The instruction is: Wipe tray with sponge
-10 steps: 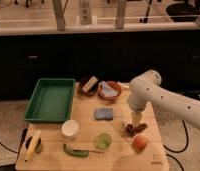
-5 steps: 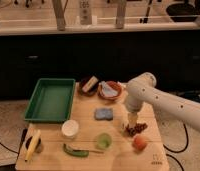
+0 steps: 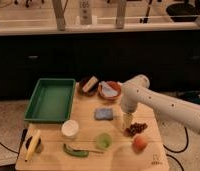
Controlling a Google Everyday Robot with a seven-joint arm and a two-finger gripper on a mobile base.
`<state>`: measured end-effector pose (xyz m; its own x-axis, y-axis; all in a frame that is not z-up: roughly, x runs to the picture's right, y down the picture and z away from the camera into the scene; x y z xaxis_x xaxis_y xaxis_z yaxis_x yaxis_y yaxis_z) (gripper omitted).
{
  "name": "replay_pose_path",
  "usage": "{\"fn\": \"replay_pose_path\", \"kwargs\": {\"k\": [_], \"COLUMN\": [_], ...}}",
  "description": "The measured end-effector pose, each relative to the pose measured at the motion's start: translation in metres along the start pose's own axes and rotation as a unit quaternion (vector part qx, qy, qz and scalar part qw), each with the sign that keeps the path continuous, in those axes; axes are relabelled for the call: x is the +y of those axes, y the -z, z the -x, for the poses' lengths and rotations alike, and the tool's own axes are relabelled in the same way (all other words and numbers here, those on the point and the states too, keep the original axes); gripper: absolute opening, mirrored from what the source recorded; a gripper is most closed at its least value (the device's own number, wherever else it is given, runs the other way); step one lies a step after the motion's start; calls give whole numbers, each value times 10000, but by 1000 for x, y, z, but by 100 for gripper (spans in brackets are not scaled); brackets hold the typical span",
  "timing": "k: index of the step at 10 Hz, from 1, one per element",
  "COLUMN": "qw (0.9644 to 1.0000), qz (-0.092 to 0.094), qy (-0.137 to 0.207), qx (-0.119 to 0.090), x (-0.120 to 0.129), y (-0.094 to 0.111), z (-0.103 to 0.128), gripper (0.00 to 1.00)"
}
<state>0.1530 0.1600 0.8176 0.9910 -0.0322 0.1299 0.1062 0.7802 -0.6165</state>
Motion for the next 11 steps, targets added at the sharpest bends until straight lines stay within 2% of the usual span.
{"fn": "replay_pose_path", "kwargs": {"k": [4, 11], "qw": [9999, 9996], "qz": [76, 181], "qy": [86, 177], "qx": [-45, -84], "x": [-9, -19], "y": [-24, -38], "z": [18, 41], "gripper": [80, 80]}}
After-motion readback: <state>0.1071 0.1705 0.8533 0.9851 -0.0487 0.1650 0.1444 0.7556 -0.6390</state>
